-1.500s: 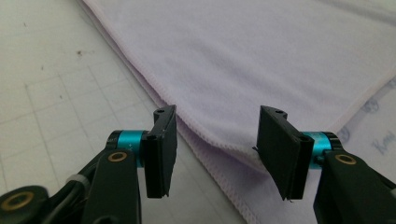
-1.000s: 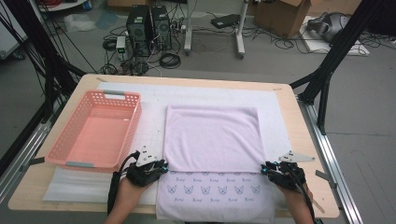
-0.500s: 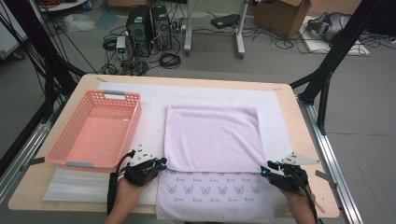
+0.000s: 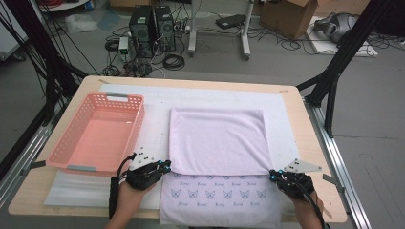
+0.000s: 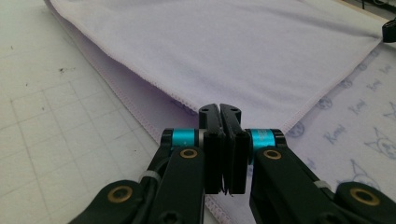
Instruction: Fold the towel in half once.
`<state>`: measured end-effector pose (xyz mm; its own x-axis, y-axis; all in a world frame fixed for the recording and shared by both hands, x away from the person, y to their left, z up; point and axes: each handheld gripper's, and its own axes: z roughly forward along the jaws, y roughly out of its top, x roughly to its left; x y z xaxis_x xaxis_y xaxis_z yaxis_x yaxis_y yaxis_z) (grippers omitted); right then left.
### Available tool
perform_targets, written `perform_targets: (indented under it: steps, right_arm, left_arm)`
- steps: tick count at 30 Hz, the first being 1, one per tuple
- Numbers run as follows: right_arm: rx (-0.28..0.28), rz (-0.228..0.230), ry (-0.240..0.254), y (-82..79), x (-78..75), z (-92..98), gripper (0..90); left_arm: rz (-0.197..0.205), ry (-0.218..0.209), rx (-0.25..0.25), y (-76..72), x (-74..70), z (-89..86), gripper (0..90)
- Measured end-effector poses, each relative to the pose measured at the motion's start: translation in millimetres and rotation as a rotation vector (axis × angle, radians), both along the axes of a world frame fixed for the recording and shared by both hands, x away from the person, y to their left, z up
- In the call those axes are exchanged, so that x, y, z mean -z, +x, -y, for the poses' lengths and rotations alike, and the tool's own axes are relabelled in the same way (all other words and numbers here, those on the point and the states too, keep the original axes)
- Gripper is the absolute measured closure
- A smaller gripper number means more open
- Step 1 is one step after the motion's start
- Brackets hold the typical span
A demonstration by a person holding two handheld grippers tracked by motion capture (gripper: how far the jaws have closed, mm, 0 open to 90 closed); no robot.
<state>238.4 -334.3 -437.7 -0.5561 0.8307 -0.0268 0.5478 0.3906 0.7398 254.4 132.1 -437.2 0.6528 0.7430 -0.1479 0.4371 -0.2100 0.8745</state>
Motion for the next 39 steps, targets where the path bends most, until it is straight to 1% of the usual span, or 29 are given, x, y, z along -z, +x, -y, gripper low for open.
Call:
perform_targets:
  steps: [3, 4, 8, 10, 11, 13, 18, 19, 20, 24, 25, 26, 27, 28, 29, 31, 33, 34, 35, 36, 37, 39]
  right_arm:
    - [0.001, 0.016, 0.013, -3.1, -2.7, 1.8, 87.1]
    - [0.001, 0.028, 0.027, -6.2, -5.1, 3.0, 87.2]
    - [0.002, 0.037, 0.041, -10.8, -7.0, 5.2, 87.2]
    - [0.0, 0.036, 0.049, -14.7, -7.5, 5.2, 87.2]
    - [-0.003, 0.04, 0.049, -19.5, -8.6, 4.5, 87.2]
    - [-0.007, 0.043, 0.049, -22.3, -9.2, 4.2, 87.2]
    - [-0.008, 0.047, 0.058, -36.3, -11.0, 4.9, 87.2]
    - [-0.009, 0.052, 0.055, -42.6, -11.7, 5.6, 87.2]
    - [-0.009, 0.052, 0.055, -42.6, -11.7, 5.6, 87.2]
    - [-0.008, 0.048, 0.061, -57.5, -12.4, 6.2, 87.2]
    - [-0.013, 0.046, 0.061, -65.2, -12.5, 5.6, 87.2]
    - [-0.013, 0.046, 0.061, -65.2, -12.5, 5.6, 87.2]
    - [-0.017, 0.047, 0.055, -68.8, -12.6, 5.4, 87.2]
    - [-0.019, 0.046, 0.052, -76.0, -12.8, 4.5, 87.2]
    - [-0.019, 0.046, 0.052, -76.0, -12.8, 4.5, 87.2]
    - [-0.019, 0.049, 0.051, -82.6, -13.1, 4.5, 87.2]
    - [-0.02, 0.048, 0.052, -92.6, -13.3, 4.8, 87.2]
    - [-0.02, 0.048, 0.052, -92.6, -13.3, 4.8, 87.2]
    - [-0.02, 0.045, 0.055, -99.0, -13.1, 4.9, 87.2]
    - [-0.02, 0.045, 0.055, -99.0, -13.1, 4.9, 87.2]
    - [-0.023, 0.048, 0.055, -104.6, -13.6, 5.2, 87.2]
    - [-0.023, 0.048, 0.052, -107.2, -13.7, 5.5, 87.2]
  left_arm:
    - [0.007, -0.012, -0.007, -3.1, -2.2, -1.3, 87.8]
    - [0.008, -0.012, -0.005, -4.4, -3.0, -2.2, 87.8]
    - [0.011, -0.031, -0.012, -11.0, -5.0, -4.2, 87.8]
    - [0.014, -0.033, -0.013, -15.2, -6.2, -5.1, 87.8]
    - [0.018, -0.032, -0.015, -17.4, -6.6, -5.7, 87.8]
    - [0.02, -0.036, -0.017, -22.6, -7.3, -6.4, 87.8]
    - [0.025, -0.042, -0.018, -38.4, -8.6, -8.2, 87.8]
    - [0.026, -0.042, -0.014, -42.0, -8.7, -8.7, 87.8]
    - [0.027, -0.045, -0.016, -45.7, -8.6, -8.8, 87.8]
    - [0.029, -0.047, -0.014, -60.8, -8.8, -10.5, 87.8]
    - [0.029, -0.046, -0.013, -64.3, -8.9, -11.0, 87.8]
    - [0.029, -0.045, -0.013, -67.9, -8.9, -11.5, 87.8]
    - [0.03, -0.047, -0.015, -71.5, -9.1, -11.6, 87.8]
    - [0.031, -0.049, -0.017, -75.1, -9.2, -11.7, 87.8]
    - [0.032, -0.048, -0.016, -78.4, -9.5, -12.1, 87.8]
    - [0.034, -0.047, -0.016, -84.9, -10.0, -12.5, 87.8]
    - [0.033, -0.049, -0.015, -91.1, -9.8, -12.7, 87.8]
    - [0.03, -0.053, -0.016, -94.5, -9.7, -12.8, 87.8]
    - [0.029, -0.053, -0.015, -97.9, -9.4, -13.1, 87.8]
    - [0.03, -0.05, -0.015, -101.1, -9.2, -13.3, 87.8]
    - [0.029, -0.054, -0.015, -104.3, -9.0, -13.2, 87.8]
    - [0.03, -0.052, -0.013, -110.0, -8.9, -13.6, 87.8]
